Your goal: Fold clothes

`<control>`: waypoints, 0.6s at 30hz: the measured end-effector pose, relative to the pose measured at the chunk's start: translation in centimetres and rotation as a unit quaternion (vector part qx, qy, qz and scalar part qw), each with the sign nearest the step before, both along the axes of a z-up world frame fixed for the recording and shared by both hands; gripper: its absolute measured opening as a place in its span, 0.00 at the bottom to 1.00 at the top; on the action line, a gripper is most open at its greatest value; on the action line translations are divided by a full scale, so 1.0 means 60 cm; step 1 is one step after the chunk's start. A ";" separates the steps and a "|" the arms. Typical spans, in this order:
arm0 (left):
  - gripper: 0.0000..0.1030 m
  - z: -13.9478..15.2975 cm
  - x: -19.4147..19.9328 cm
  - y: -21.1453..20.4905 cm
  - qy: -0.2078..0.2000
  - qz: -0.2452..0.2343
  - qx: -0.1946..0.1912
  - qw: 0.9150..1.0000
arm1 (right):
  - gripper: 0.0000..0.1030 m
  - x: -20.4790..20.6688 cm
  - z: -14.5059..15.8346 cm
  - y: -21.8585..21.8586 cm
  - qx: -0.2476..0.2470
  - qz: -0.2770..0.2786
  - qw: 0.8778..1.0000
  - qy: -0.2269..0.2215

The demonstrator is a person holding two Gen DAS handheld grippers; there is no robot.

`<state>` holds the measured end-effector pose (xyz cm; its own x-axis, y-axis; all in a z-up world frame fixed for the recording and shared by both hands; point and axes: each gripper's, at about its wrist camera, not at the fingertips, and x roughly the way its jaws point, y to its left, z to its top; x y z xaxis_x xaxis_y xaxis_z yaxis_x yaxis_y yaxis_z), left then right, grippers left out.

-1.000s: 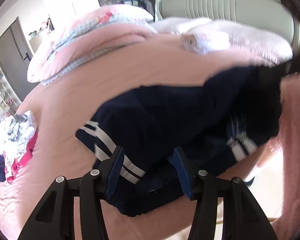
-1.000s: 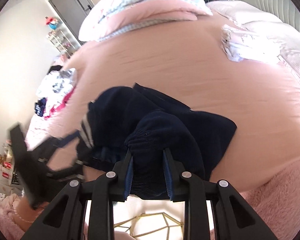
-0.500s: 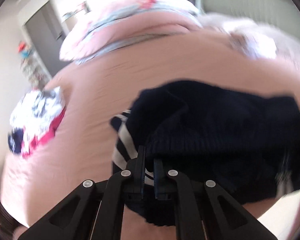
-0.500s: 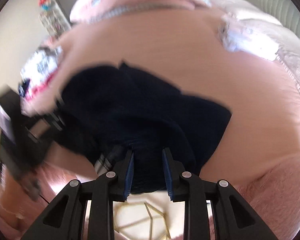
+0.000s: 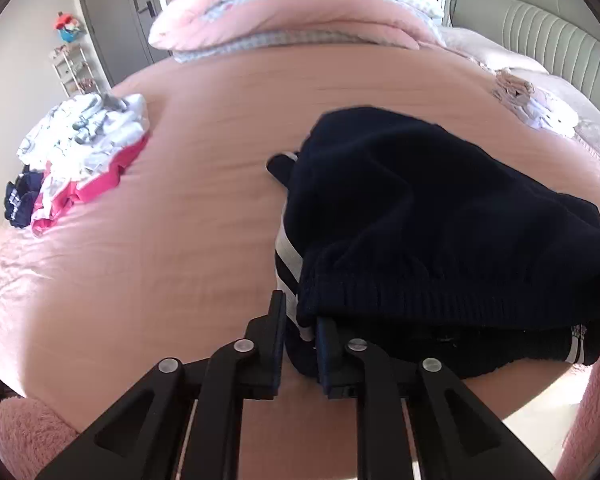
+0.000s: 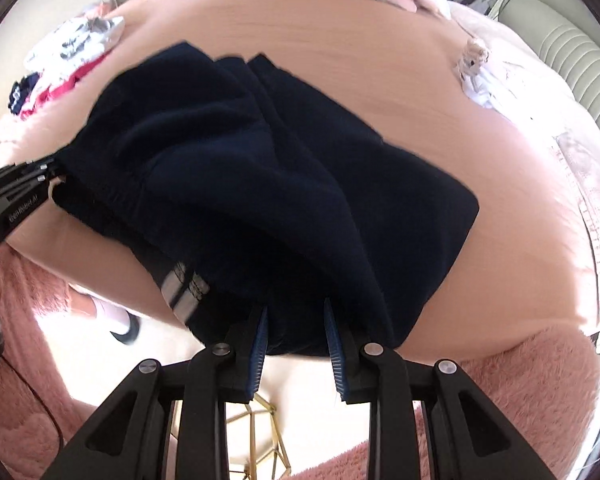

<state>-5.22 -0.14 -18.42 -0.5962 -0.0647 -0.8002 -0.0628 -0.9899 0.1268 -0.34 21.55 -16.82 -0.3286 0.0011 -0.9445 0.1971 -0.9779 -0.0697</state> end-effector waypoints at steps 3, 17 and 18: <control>0.25 0.007 -0.006 -0.002 0.013 0.019 -0.006 1.000 | 0.28 0.004 -0.005 0.002 0.004 -0.001 1.000 -0.008; 0.05 0.151 0.050 -0.052 0.101 0.078 0.072 0.989 | 0.28 0.002 0.012 0.004 -0.031 -0.002 0.999 0.009; 0.05 0.140 0.050 -0.050 0.088 0.072 0.072 0.991 | 0.20 0.002 0.016 0.007 -0.023 -0.008 1.000 0.020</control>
<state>-2.24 -3.14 -10.00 -0.7204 -0.0526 -0.6916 0.0910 -0.9957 -0.0190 -0.21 21.98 -15.84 -0.3666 -0.0360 -0.9297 0.1803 -0.9831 -0.0331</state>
